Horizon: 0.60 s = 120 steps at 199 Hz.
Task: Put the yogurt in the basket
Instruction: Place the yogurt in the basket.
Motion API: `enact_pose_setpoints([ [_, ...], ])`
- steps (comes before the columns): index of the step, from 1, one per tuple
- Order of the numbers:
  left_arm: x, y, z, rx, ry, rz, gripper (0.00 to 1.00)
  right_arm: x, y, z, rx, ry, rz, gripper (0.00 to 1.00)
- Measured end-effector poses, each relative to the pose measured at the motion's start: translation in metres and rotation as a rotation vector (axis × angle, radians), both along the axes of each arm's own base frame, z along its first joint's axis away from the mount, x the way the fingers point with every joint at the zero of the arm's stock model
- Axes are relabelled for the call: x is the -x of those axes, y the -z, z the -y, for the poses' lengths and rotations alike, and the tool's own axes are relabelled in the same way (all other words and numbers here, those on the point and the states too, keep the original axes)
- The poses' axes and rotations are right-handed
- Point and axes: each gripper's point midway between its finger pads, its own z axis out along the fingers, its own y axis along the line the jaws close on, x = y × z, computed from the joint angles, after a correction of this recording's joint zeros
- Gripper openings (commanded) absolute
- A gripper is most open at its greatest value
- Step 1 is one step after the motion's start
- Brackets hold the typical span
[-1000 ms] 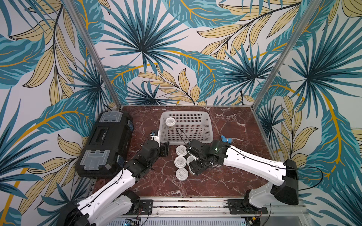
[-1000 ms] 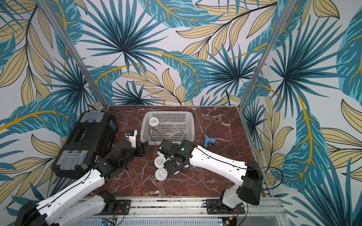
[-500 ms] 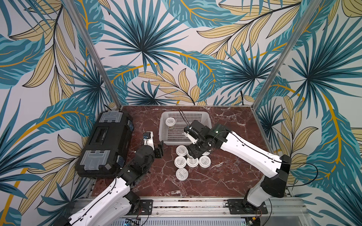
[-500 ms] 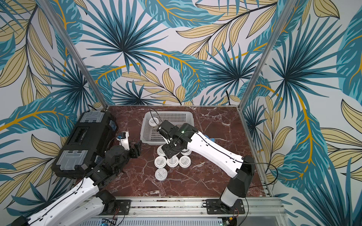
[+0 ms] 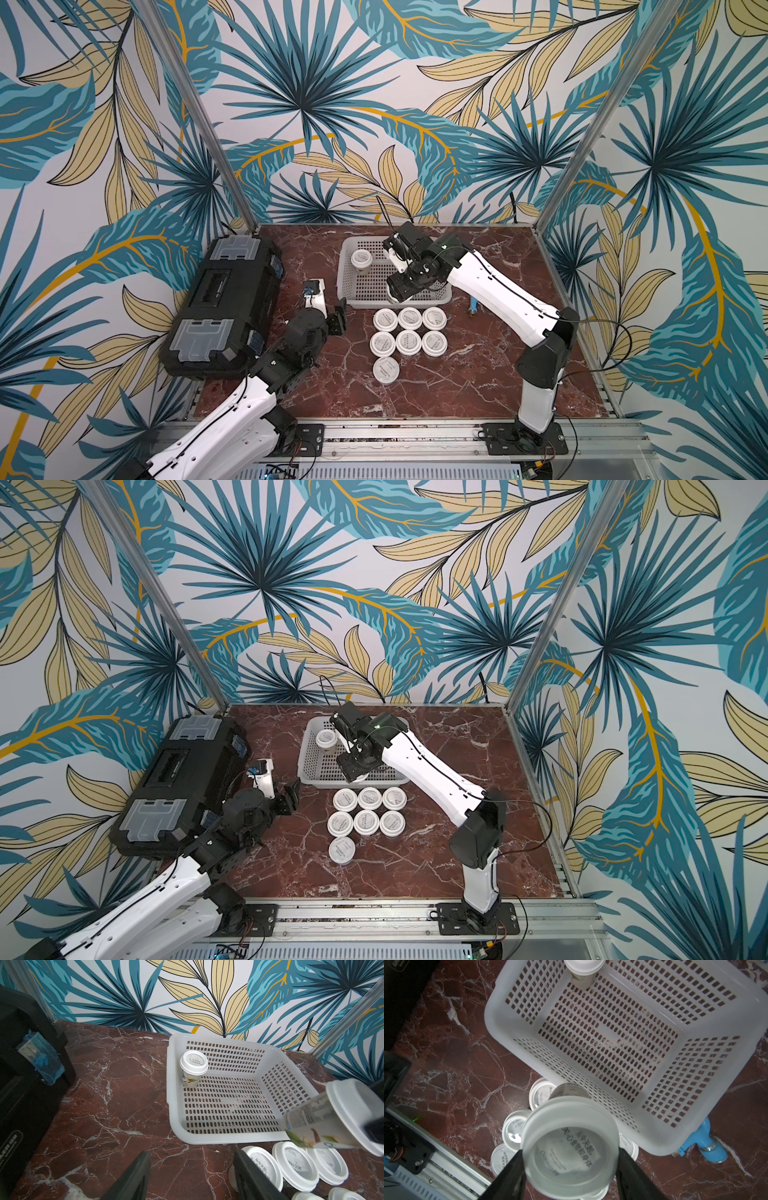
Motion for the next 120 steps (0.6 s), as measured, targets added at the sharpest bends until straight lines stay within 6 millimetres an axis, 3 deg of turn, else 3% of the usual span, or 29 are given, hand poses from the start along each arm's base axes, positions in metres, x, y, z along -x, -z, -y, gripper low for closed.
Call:
enact_pose_setpoints([
  [66,-0.001,0.005,0.001,-0.009,0.005,-0.014,0.67,-0.051,0.028,-0.015,0.017,0.049,0.018,0.65],
  [120,-0.002,0.007,0.002,-0.016,0.010,-0.021,0.67,-0.090,0.029,-0.018,-0.029,0.103,0.077,0.65],
])
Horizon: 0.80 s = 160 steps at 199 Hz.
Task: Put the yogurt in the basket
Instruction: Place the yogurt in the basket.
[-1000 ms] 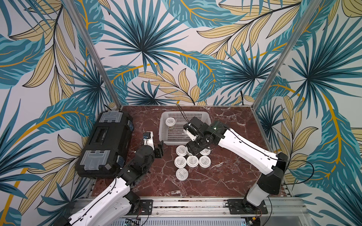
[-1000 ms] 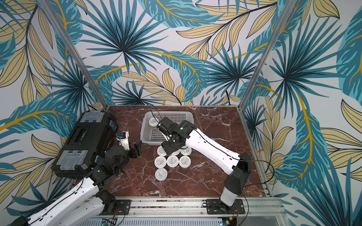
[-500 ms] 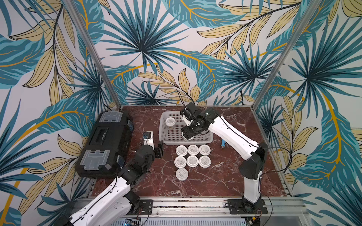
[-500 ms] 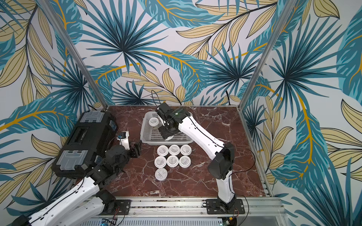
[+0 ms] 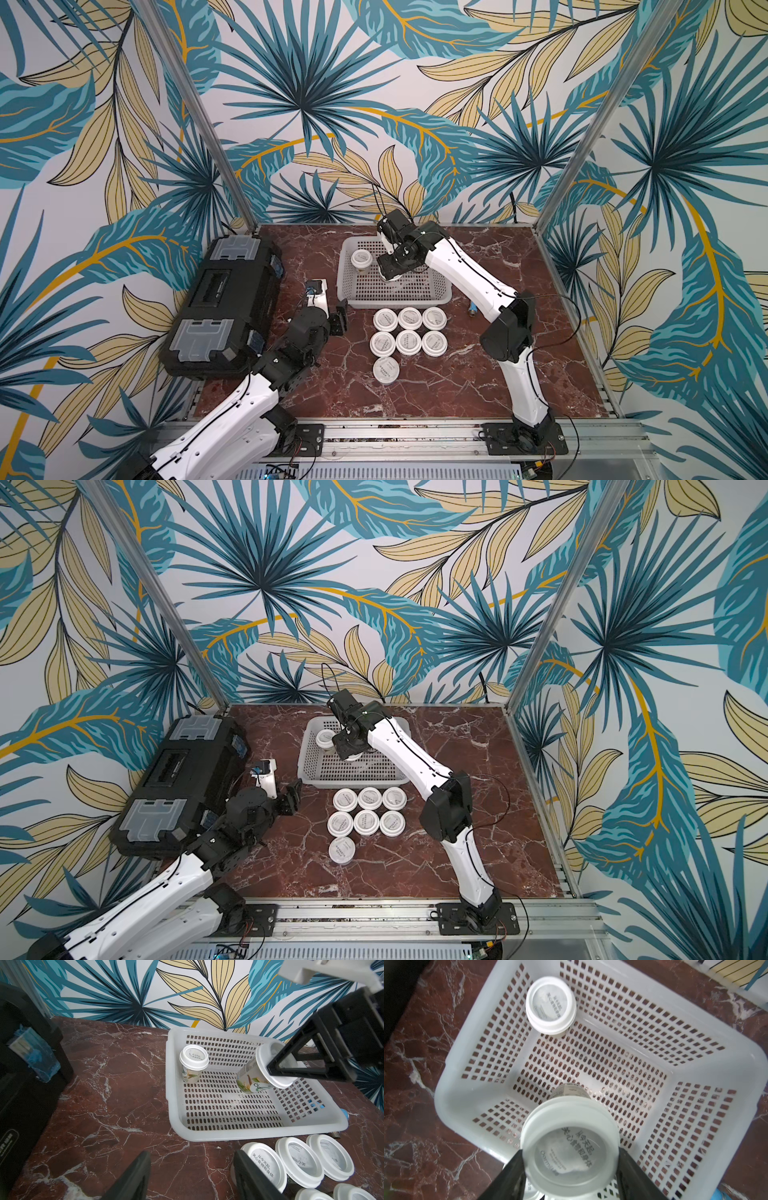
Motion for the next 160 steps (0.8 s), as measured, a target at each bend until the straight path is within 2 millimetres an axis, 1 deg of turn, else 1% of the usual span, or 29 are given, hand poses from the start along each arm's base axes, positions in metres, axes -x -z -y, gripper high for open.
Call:
enact_pose_setpoints([
  [30,0.000,0.000,0.001,0.001,0.004,0.001,0.67,-0.018,0.001,0.001,-0.022,0.034,0.034,0.65],
  [63,-0.001,0.001,0.002,0.000,0.008,-0.001,0.67,-0.034,0.015,-0.008,-0.041,0.049,0.058,0.65],
  [110,-0.001,0.001,0.003,0.001,0.015,-0.004,0.67,-0.049,0.039,-0.017,-0.054,0.065,0.062,0.65],
  [160,-0.001,0.000,0.003,0.001,0.018,0.002,0.67,-0.060,0.050,-0.020,-0.085,0.087,0.085,0.66],
])
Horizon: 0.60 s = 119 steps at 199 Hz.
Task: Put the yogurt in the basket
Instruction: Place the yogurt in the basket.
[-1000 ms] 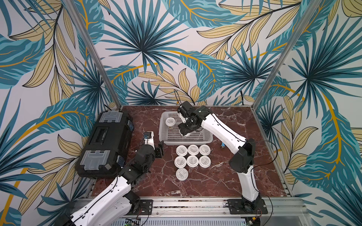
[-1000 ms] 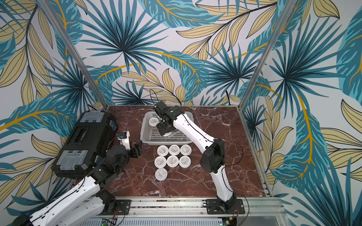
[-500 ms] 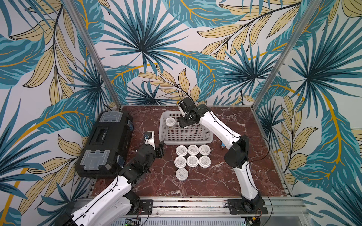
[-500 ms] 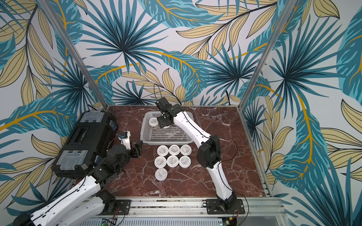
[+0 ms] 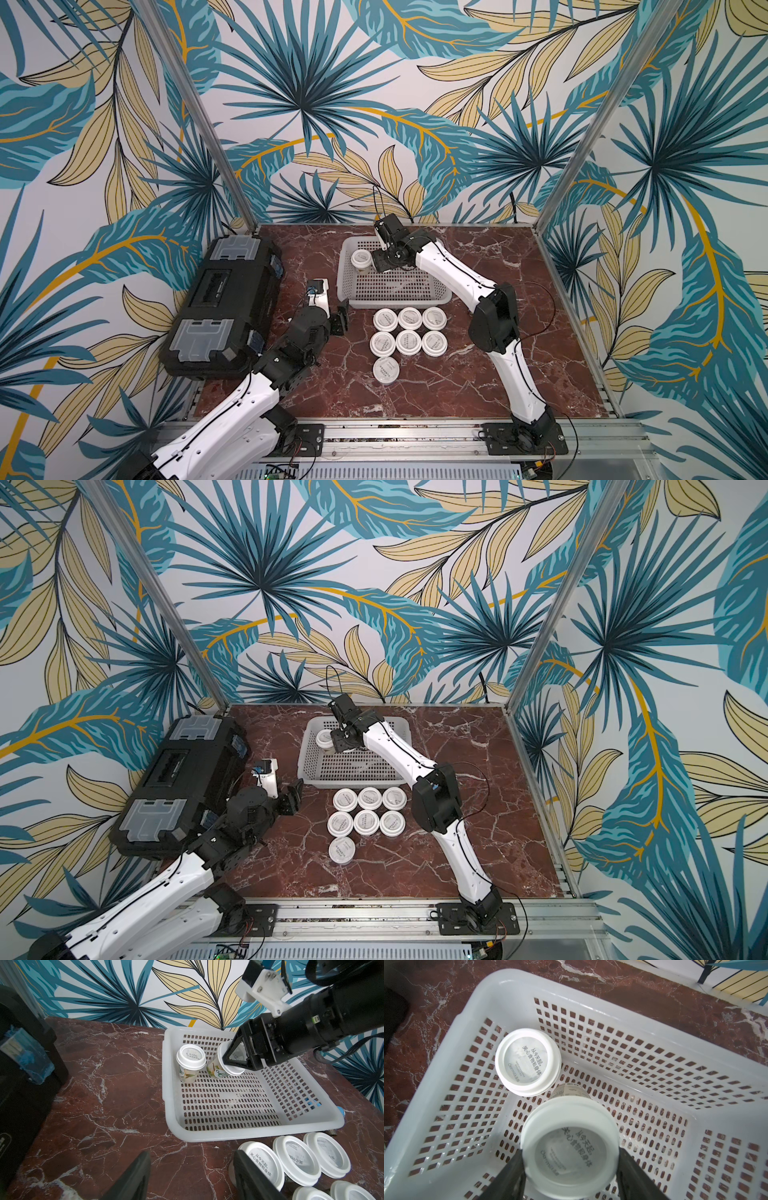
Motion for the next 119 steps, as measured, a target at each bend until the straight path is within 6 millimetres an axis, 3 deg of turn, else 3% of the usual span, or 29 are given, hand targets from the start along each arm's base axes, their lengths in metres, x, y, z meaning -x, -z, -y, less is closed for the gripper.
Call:
enact_pose_setpoints([
  [65,0.000,0.000,0.001,0.000,0.004,0.000,0.67,-0.014,-0.002,0.004,-0.039,0.028,0.020,0.66],
  [119,0.000,0.000,0.001,0.000,0.004,0.001,0.67,-0.007,0.024,0.013,-0.012,0.036,-0.040,0.67],
])
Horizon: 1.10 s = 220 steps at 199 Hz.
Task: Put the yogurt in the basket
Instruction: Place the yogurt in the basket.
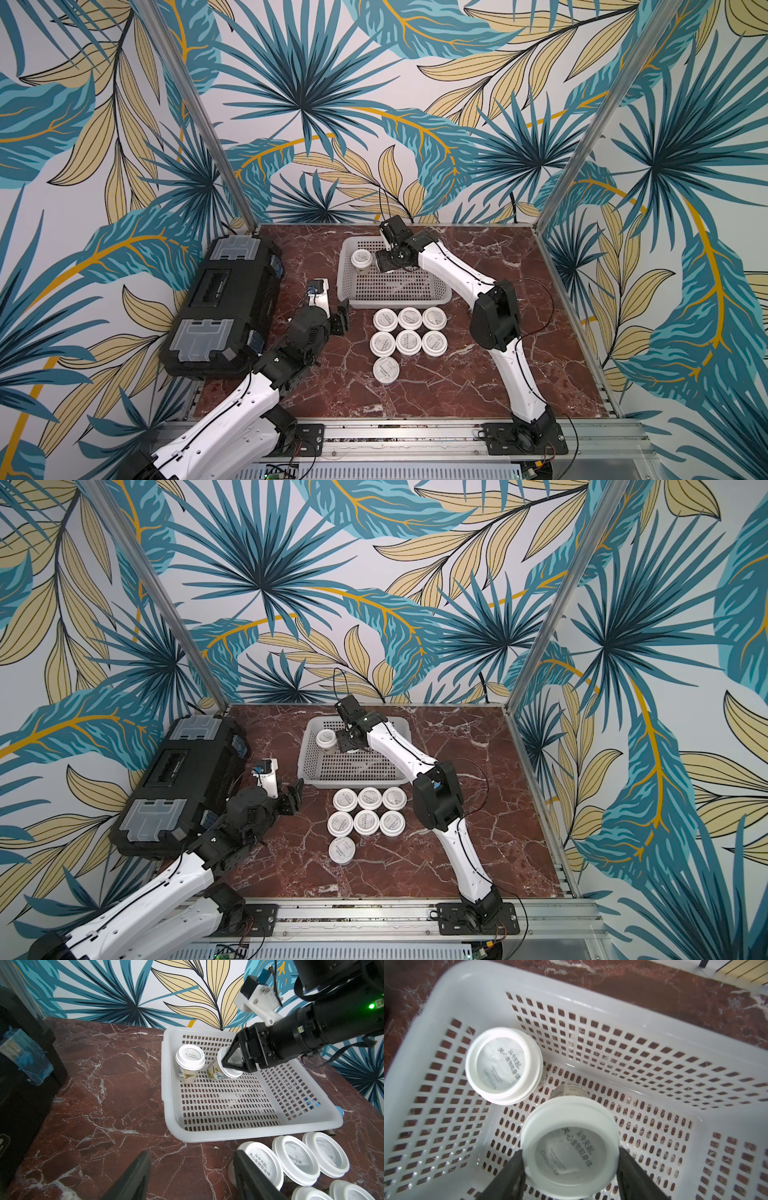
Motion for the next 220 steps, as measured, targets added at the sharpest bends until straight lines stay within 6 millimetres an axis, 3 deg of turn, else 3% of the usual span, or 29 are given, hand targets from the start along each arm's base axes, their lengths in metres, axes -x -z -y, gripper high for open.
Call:
enact_pose_setpoints([
  [116,0.000,-0.001,0.001,0.002,0.002,0.002,0.67,0.016,0.012,0.001,0.002,-0.019,-0.084,0.70],
  [220,0.000,-0.001,0.001,0.003,0.002,0.003,0.67,0.017,0.012,0.001,0.002,-0.021,-0.090,0.73],
])
